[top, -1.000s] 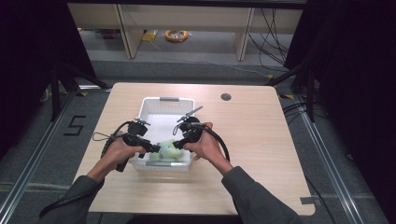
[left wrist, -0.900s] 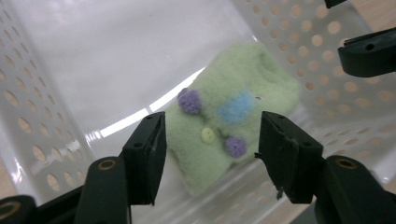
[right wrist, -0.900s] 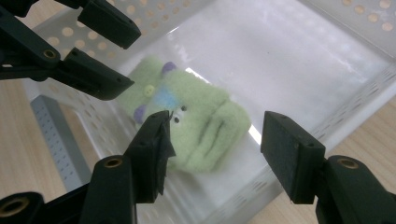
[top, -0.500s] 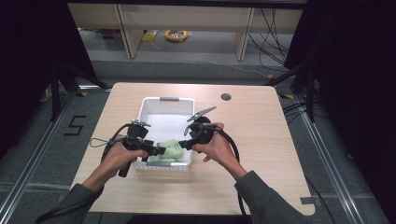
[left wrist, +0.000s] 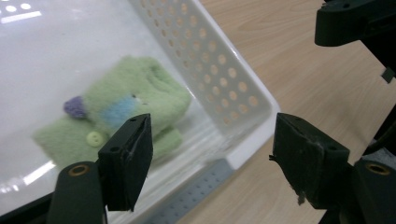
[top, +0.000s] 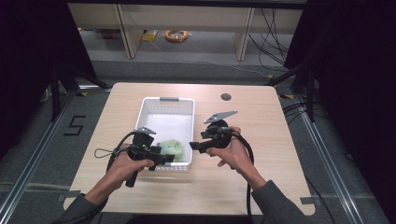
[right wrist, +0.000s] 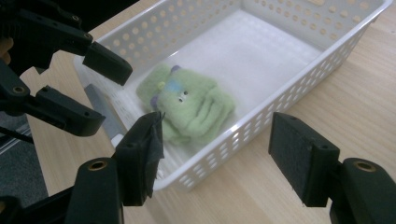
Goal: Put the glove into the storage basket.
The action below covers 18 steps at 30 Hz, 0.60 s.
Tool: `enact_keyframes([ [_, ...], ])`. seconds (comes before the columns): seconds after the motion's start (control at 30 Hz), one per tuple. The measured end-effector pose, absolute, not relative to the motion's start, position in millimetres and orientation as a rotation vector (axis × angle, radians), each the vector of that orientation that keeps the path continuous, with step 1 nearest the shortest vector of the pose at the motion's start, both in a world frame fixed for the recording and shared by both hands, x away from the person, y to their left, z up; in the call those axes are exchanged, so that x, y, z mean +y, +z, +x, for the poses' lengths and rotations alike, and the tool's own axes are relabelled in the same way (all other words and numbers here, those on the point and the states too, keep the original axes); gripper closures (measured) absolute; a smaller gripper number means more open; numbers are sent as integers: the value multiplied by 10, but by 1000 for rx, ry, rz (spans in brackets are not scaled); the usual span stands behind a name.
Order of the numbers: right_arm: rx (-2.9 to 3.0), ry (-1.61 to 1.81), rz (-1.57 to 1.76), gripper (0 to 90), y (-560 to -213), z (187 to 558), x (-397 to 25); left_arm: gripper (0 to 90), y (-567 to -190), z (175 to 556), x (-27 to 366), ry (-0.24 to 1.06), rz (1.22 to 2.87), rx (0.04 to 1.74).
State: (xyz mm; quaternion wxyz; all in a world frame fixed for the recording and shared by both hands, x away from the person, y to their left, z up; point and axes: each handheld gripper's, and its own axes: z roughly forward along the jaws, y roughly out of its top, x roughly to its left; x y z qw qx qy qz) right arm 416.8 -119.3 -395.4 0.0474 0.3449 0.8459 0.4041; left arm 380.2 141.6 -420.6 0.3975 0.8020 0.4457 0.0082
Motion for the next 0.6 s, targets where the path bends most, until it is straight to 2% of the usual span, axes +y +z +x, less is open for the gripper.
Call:
enact_keyframes([
  [0.6,2518,1303,1065,327,-4001,3911,-1513,242,-4285,3423,1098,50,1995,1015],
])
